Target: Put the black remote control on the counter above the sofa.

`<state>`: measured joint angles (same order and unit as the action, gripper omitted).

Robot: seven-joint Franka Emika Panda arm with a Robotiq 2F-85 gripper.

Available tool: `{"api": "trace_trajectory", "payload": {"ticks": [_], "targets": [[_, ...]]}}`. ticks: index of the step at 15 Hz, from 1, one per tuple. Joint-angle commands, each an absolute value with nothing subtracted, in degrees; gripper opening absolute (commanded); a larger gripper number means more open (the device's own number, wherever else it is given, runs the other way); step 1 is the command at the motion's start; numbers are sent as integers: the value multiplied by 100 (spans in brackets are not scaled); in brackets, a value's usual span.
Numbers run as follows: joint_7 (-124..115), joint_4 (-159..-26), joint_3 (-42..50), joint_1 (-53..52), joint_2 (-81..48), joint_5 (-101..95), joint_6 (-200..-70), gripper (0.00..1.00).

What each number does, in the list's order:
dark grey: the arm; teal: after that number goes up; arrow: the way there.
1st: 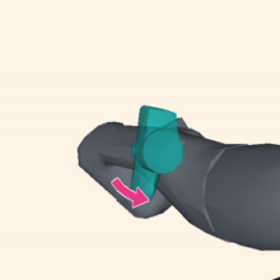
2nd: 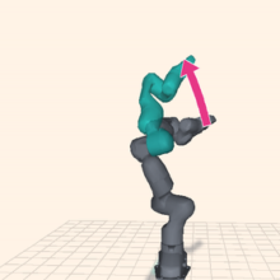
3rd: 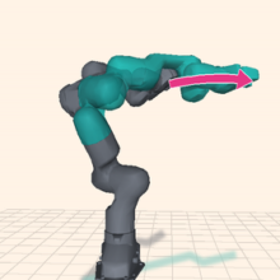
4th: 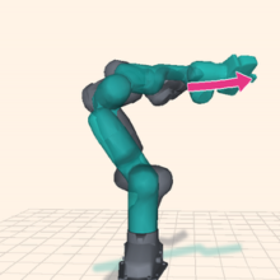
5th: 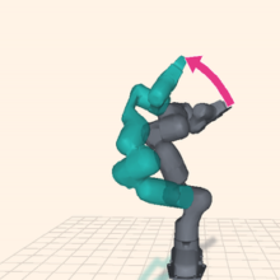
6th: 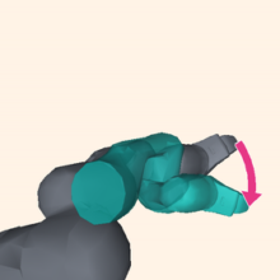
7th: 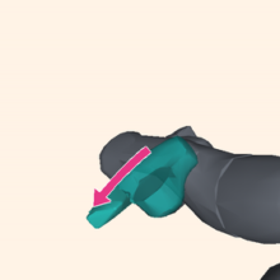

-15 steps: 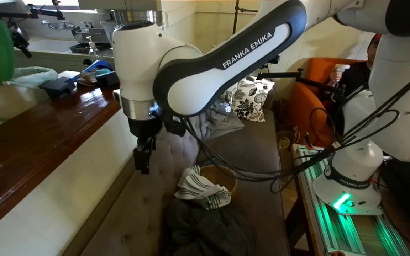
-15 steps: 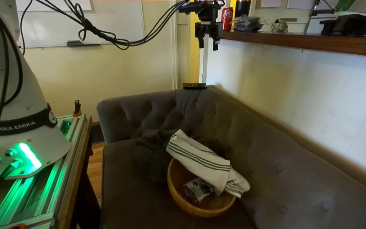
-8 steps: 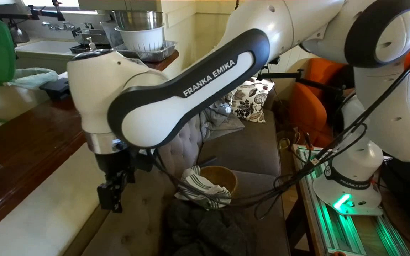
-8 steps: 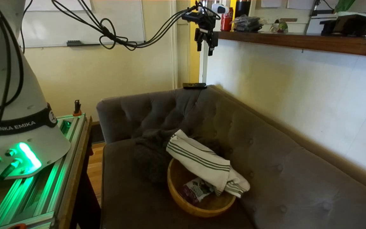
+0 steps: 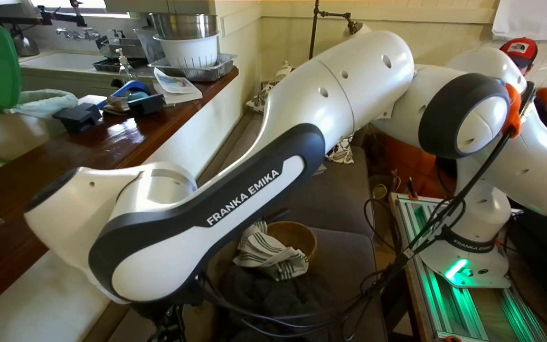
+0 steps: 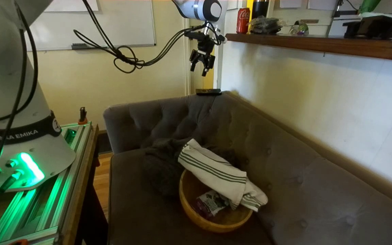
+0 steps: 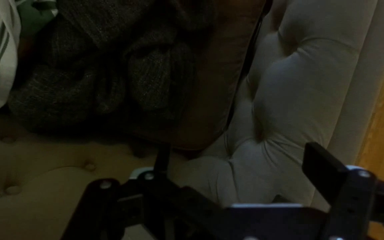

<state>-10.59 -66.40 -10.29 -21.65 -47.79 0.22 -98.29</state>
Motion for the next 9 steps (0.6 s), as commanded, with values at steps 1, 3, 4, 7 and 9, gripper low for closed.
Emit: {"api": "trace_trajectory", "payload": {"ticks": [1,3,4,7,9], "targets": [[-1047,-6542,-1023,-2176,-4844,20,-9788,100],[-1013,-6436,-1002,-2171,-4888,20,-9732,100],[-1259,-6491,-978,-2160,-4878,119,-9929,100],[-2122,-5903,-720,-2396,-5422,58,-10674,100],[-2522,-5630,-522,-2548,-5735,-95,-10964,100]]}}
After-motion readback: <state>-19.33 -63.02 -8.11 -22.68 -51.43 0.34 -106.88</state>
